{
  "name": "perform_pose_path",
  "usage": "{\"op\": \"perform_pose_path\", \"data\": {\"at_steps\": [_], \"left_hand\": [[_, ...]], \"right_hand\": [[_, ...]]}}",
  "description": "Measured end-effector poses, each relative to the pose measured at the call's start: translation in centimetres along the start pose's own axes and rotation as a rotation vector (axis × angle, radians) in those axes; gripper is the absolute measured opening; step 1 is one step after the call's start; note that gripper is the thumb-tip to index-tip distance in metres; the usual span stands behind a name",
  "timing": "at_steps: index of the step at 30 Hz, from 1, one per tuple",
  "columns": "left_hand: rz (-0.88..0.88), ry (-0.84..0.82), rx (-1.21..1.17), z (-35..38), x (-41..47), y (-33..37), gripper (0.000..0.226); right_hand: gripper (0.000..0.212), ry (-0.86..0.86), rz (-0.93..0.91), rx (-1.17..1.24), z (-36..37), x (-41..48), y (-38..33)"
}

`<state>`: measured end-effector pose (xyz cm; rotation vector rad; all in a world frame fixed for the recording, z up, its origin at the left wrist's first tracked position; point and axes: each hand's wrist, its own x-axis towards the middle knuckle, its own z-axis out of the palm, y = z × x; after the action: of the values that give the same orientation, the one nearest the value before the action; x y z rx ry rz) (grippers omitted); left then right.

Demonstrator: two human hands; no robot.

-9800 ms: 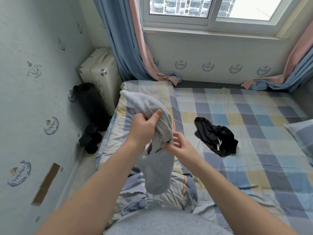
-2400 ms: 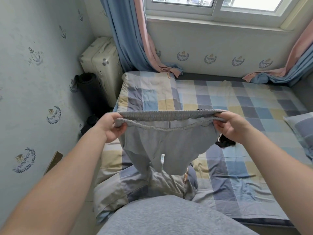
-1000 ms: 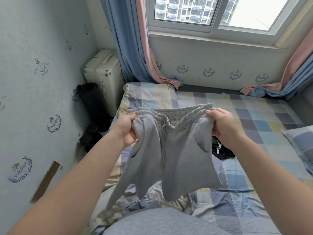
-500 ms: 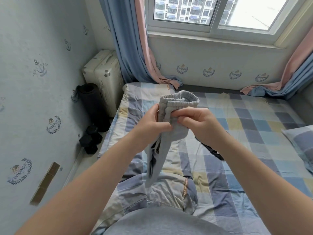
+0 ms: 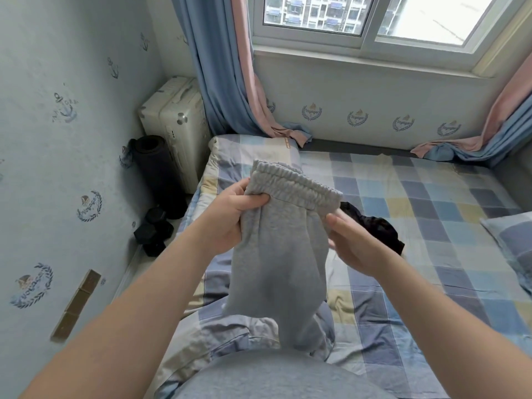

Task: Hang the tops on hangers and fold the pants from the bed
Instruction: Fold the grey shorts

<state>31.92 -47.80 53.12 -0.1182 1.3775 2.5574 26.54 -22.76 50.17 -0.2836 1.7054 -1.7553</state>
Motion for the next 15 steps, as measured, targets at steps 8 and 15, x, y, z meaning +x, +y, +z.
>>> {"op": "perform_pose_path", "data": {"at_steps": [8,15], "left_hand": [[-0.152,0.235,0.315,-3.9,2.8,-0.9,0.03],[0.034,0.354,0.574,-4.3,5.9,1.7,0.035]], "right_hand": [[0.04,0.256,0.055,0.021,-0.9,4.3,0.8],[0.018,0.389,-0.106,-0.191,-0.8,8.6,-1.9]]}}
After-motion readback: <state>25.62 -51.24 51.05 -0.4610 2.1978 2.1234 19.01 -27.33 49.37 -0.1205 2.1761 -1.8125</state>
